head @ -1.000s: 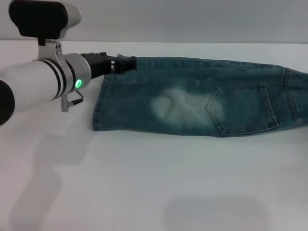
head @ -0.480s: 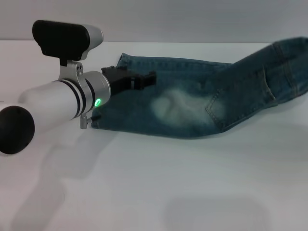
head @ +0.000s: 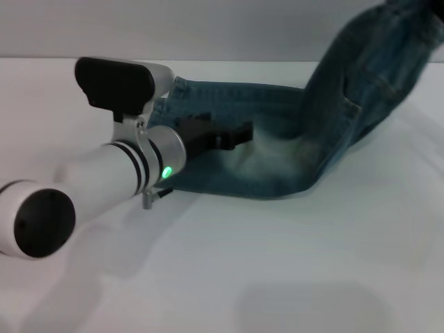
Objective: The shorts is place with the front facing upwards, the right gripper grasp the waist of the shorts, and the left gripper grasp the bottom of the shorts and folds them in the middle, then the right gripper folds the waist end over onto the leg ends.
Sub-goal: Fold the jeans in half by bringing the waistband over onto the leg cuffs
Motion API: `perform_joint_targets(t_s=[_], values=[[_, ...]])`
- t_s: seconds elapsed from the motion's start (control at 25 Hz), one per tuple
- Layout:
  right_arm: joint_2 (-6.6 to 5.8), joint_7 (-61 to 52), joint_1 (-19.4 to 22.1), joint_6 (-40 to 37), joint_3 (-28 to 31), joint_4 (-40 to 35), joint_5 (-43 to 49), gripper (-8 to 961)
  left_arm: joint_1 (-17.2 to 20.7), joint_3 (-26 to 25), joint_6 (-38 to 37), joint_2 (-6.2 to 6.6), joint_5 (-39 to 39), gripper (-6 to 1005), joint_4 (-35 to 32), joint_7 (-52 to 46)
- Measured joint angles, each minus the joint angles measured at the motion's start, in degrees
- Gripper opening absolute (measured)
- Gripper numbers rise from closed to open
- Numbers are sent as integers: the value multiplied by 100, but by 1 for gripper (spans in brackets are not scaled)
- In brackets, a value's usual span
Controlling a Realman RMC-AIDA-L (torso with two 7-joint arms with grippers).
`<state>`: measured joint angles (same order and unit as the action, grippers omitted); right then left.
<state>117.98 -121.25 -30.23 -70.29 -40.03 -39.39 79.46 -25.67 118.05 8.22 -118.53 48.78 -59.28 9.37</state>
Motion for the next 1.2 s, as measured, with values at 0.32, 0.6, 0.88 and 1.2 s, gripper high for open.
perform_joint_targets(t_s=[0.32,0.6,0.88,1.2], values=[[-14,-179,-724,380,-919,15,49,21,-163,622,-409,-20,449,845,183,-15],[35,-221,-1181,649,-1568,112,52,20,-271,904,-526,-25,650,845,186,-15],[62,-218,-1427,881,-1855,341,53,17,-451,1340,-721,-54,889,846,191,-47],[84,-93,-1451,1052,-1892,495,21,16,-548,1556,-769,-57,892,846,173,-182]])
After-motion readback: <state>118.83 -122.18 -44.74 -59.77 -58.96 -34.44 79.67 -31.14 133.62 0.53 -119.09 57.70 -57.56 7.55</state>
